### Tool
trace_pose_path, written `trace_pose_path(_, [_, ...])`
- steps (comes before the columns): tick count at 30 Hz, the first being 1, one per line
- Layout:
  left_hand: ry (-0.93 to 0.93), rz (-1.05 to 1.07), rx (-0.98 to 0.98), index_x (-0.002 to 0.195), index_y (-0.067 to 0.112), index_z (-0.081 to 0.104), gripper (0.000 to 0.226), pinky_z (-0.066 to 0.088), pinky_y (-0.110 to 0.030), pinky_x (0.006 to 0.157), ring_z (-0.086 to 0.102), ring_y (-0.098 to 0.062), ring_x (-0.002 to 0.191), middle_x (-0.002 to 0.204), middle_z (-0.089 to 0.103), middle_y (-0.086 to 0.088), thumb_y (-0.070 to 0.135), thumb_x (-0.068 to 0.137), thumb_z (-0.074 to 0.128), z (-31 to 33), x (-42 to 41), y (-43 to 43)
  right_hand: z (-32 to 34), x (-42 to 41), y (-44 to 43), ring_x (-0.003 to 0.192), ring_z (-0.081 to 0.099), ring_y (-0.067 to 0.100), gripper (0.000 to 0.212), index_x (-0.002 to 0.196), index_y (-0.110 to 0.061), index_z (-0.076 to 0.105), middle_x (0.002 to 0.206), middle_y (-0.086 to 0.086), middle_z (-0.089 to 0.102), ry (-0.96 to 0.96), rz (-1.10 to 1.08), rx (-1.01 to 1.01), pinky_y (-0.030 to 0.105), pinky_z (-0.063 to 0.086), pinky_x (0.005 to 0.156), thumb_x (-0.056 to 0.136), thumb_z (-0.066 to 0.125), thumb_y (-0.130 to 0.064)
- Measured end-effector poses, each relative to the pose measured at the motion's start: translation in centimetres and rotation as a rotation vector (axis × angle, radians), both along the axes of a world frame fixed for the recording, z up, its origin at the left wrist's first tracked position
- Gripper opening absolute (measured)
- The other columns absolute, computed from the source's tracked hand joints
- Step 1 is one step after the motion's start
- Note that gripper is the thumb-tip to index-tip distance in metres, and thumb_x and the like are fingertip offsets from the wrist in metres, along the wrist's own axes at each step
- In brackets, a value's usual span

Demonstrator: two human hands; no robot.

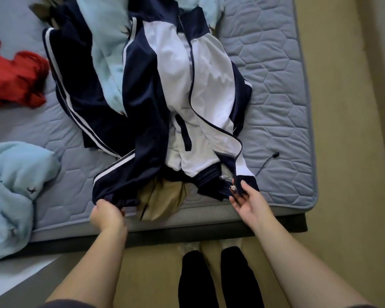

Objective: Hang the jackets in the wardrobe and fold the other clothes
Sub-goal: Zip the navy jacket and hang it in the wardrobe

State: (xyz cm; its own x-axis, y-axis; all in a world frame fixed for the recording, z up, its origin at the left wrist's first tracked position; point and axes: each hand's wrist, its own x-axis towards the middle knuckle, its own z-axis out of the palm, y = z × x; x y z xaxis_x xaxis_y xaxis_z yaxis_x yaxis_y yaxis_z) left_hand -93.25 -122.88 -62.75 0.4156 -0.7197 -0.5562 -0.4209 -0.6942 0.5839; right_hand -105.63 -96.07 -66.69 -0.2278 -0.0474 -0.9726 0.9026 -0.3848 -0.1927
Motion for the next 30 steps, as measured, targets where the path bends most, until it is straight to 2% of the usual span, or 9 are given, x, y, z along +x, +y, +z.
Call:
trace_pose_path(3, [-0.081, -0.067, 0.093, 0.116, 0.009, 0.052, 0.033, 0.041, -0.028, 0.042, 0.048, -0.018, 0.052, 0.09, 0.055, -0.011, 0.03, 0.097, 0.036, -0.6, 1.6, -1.0, -0.4, 0.8, -0.6, 0.072, 0.056, 0.016, 0.003, 0.093, -0.011, 0.059, 0.085, 0.006, 0.062, 0.012, 0.052, 0.018, 0.028, 0.045, 0.063, 0.093, 0.056, -0.012])
trace_pose_path(9, [-0.094, -0.628, 0.15, 0.07, 0.012, 0.05, 0.033, 0.044, -0.032, 0.062, 0.055, -0.025, 0.06, 0.064, 0.055, -0.006, 0.035, 0.093, 0.045, -2.5, -0.4, 6.6, -1.5, 2.0, -0.3, 0.078, 0.059, 0.021, 0.003, 0.094, -0.01, 0.059, 0.089, 0.008, 0.064, 0.01, 0.076, 0.05, 0.032, 0.049, 0.068, 0.092, 0.058, -0.009])
trace_pose_path(12, [-0.023, -0.877, 0.205, 0.084, 0.015, 0.055, 0.017, 0.049, -0.032, 0.067, 0.062, -0.023, 0.072, 0.072, 0.06, 0.003, 0.032, 0.086, 0.058, -3.6, -3.3, 10.0, -2.0, 1.8, 0.2, 0.08, 0.06, 0.021, 0.003, 0.094, -0.011, 0.06, 0.089, 0.008, 0.066, 0.026, 0.039, 0.044, 0.033, 0.049, 0.068, 0.091, 0.059, -0.01])
trace_pose_path(15, [0.069, -0.908, 0.407, 0.103, 0.02, 0.048, 0.038, 0.056, -0.036, 0.071, 0.063, -0.019, 0.082, 0.09, 0.06, 0.003, 0.044, 0.08, 0.065, -5.2, -7.2, 11.1, -2.6, 0.9, 0.7, 0.082, 0.062, 0.019, 0.008, 0.099, -0.011, 0.061, 0.088, 0.004, 0.069, 0.074, -0.008, 0.025, 0.033, 0.049, 0.069, 0.092, 0.058, -0.013])
trace_pose_path(17, [0.063, -0.919, 0.504, 0.094, 0.017, 0.052, 0.03, 0.058, -0.036, 0.066, 0.065, -0.023, 0.083, 0.095, 0.061, -0.002, 0.04, 0.08, 0.065, -6.3, -9.3, 11.4, -3.2, 0.3, 1.0, 0.082, 0.062, 0.018, 0.009, 0.1, -0.012, 0.061, 0.085, 0.002, 0.07, 0.098, -0.001, 0.007, 0.032, 0.05, 0.068, 0.092, 0.058, -0.014])
trace_pose_path(21, [0.034, -0.863, 0.328, 0.072, 0.014, 0.052, 0.016, 0.054, -0.04, 0.073, 0.058, -0.027, 0.075, 0.085, 0.061, -0.009, 0.024, 0.084, 0.052, -6.7, -9.8, 10.3, -3.6, -0.5, 1.4, 0.082, 0.061, 0.018, 0.014, 0.106, -0.012, 0.057, 0.095, 0.004, 0.067, 0.118, -0.015, 0.0, 0.032, 0.049, 0.069, 0.093, 0.056, -0.014])
trace_pose_path(25, [-0.055, -0.707, 0.153, 0.098, 0.008, 0.061, 0.025, 0.049, -0.038, 0.078, 0.058, -0.032, 0.087, 0.099, 0.064, -0.015, 0.026, 0.087, 0.046, -4.9, -4.9, 7.2, -2.8, -0.7, 1.7, 0.083, 0.06, 0.017, 0.014, 0.107, -0.011, 0.057, 0.096, 0.004, 0.065, 0.107, -0.047, 0.012, 0.031, 0.048, 0.069, 0.094, 0.055, -0.015])
trace_pose_path(27, [-0.218, -0.741, 0.117, 0.103, 0.008, 0.059, 0.027, 0.042, -0.034, 0.072, 0.054, -0.029, 0.083, 0.099, 0.061, -0.013, 0.026, 0.091, 0.043, -3.8, -1.8, 5.6, -2.2, -0.4, 1.6, 0.083, 0.06, 0.017, 0.008, 0.1, -0.011, 0.059, 0.093, 0.004, 0.066, 0.081, -0.027, 0.006, 0.031, 0.048, 0.069, 0.094, 0.056, -0.015])
trace_pose_path(30, [-0.225, -0.669, 0.195, 0.109, 0.005, 0.055, 0.028, 0.054, -0.037, 0.062, 0.064, -0.03, 0.068, 0.096, 0.062, -0.016, 0.023, 0.094, 0.04, -3.7, 1.0, 4.6, -1.4, 0.4, 1.0, 0.073, 0.061, 0.016, 0.006, 0.089, -0.012, 0.06, 0.076, 0.002, 0.069, 0.063, 0.047, -0.009, 0.031, 0.048, 0.066, 0.093, 0.055, -0.013])
